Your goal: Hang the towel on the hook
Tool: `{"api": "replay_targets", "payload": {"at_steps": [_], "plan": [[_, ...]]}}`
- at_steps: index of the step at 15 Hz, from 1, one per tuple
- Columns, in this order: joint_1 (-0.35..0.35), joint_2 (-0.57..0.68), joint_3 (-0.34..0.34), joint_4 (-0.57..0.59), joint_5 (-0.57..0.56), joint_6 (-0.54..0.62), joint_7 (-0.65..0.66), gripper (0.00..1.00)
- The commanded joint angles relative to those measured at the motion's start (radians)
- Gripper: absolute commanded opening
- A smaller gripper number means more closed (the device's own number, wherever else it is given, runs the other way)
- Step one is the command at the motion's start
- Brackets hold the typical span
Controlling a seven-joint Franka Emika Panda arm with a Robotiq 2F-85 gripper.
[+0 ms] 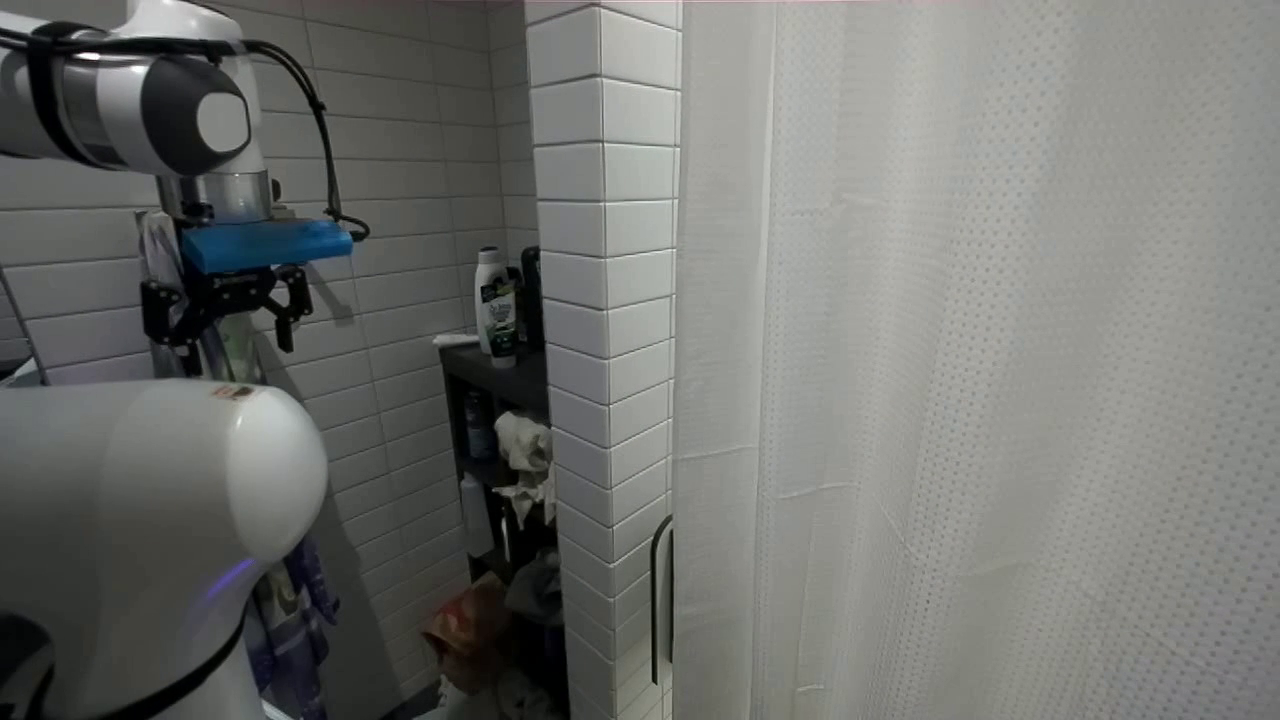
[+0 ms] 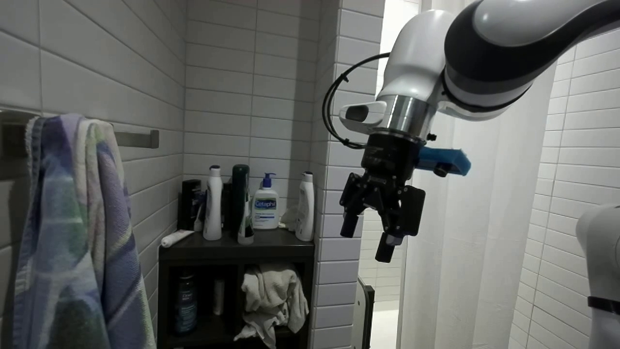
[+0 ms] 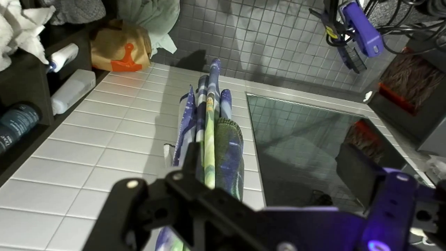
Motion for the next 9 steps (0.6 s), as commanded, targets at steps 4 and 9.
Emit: {"api": "replay_targets", "payload": {"at_steps": [4, 9], "plan": [[0.005, 0.017, -0.005, 0.005, 0.0, -0.002, -0.023, 1.0], [0.005, 0.02, -0.007, 0.006, 0.001, -0.002, -0.028, 1.0]]}}
